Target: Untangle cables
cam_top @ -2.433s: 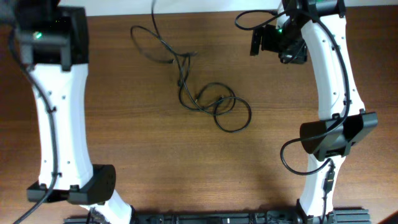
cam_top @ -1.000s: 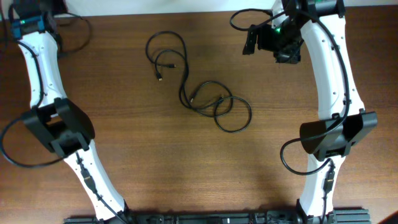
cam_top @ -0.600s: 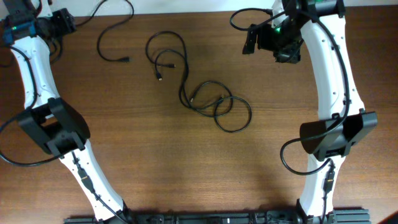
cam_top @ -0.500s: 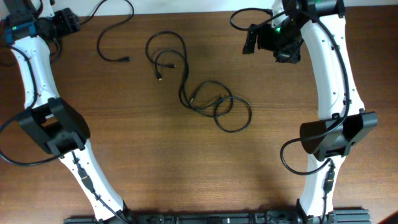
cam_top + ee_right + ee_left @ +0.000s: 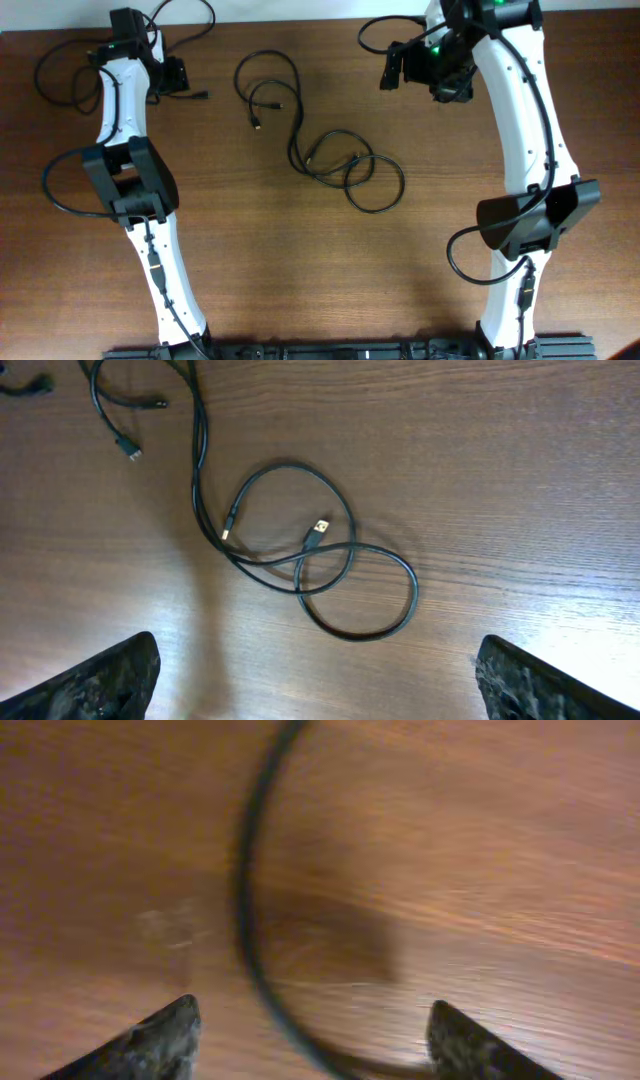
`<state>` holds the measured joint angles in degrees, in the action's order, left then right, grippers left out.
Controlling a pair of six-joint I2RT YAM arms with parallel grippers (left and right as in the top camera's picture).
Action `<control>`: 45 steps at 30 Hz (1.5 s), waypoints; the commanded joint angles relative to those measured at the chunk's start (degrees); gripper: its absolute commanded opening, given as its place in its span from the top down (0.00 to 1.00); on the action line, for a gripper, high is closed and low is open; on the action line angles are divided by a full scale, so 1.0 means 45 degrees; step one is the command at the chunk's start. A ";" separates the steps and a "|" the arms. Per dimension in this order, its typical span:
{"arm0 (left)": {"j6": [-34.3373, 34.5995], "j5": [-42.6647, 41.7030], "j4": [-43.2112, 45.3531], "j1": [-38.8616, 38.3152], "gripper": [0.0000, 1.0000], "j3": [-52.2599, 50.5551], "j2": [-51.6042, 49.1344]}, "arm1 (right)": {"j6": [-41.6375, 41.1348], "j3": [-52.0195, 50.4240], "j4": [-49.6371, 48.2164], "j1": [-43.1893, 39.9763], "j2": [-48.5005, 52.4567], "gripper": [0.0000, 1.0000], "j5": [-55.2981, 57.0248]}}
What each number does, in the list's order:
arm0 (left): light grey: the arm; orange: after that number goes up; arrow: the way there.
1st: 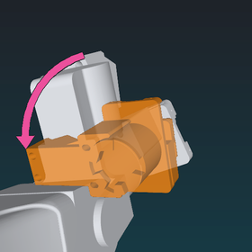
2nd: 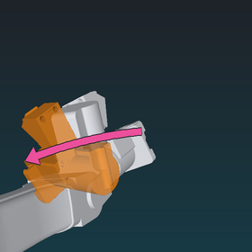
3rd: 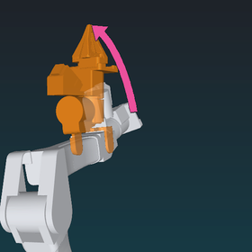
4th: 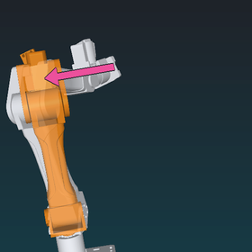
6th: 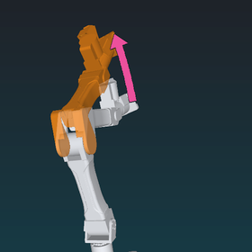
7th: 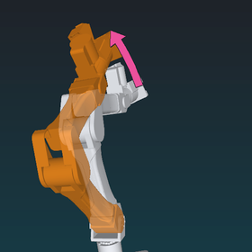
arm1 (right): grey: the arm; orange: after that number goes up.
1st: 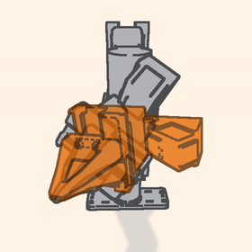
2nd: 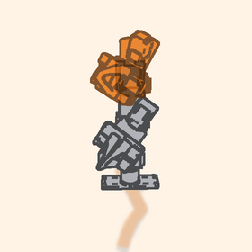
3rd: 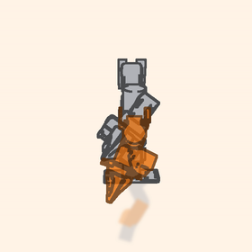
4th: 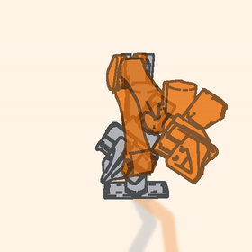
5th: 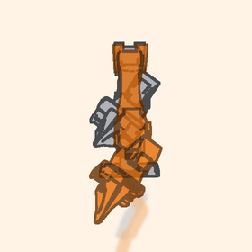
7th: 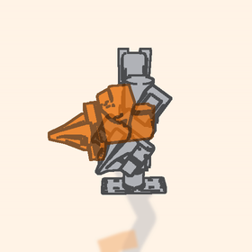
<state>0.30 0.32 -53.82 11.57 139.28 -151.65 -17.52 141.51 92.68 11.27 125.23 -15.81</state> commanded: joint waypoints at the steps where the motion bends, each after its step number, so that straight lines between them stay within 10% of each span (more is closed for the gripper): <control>1: 0.0029 0.1938 -0.0024 0.0058 0.25 0.0058 -0.0170 | 0.0136 0.0005 -0.0155 0.0087 -0.0005 0.01 -0.0015; 7: 0.0029 0.1851 -0.0087 0.0044 0.36 0.0058 -0.1039 | 0.0136 0.0005 -0.0117 0.0087 -0.0005 0.01 -0.0019; 12: 0.0029 0.2268 -0.0117 0.0350 1.00 0.0063 -0.1273 | 0.0136 0.0005 -0.0121 0.0092 -0.0005 0.01 -0.0019; 18: 0.0034 0.6509 -0.0209 0.1146 1.00 0.0277 -0.0903 | 0.0136 0.0005 -0.0019 0.0092 -0.0005 0.01 -0.0019; 26: 0.0797 0.6441 0.0491 0.1894 0.99 0.1447 -0.0024 | 0.0136 0.0005 -0.0029 0.0087 -0.0005 0.01 -0.0015; 29: 0.0787 0.4255 0.1219 0.1904 0.76 0.1447 -0.0024 | 0.0136 0.0000 0.0000 0.0087 -0.0005 0.01 -0.0015; 30: 0.0787 0.3716 0.1496 0.1904 0.39 0.1472 0.0000 | 0.0136 0.0005 0.0024 0.0087 -0.0005 0.01 -0.0015; 33: 0.0748 0.3492 0.1477 0.2118 0.06 0.2050 0.0301 | 0.0141 0.0000 0.0112 0.0087 -0.0005 0.01 -0.0015; 35: 0.0753 0.1909 0.1321 0.2365 0.01 0.2064 0.0792 | 0.0141 0.0000 0.0058 0.0087 -0.0005 0.01 -0.0015; 40: 0.0738 -0.9578 -0.0112 0.2443 0.01 0.2064 0.2147 | 0.0126 -0.0209 -0.0884 0.0092 -0.0005 0.02 -0.0024; 45: -0.2001 -1.0758 -0.3988 -0.0044 0.01 0.1700 0.2025 | 0.0146 -0.0733 -0.1365 0.0049 -0.0005 0.02 -0.0010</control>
<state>1.08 -43.33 -65.65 18.81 148.24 -142.85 -17.52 139.09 86.61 11.35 125.23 -15.79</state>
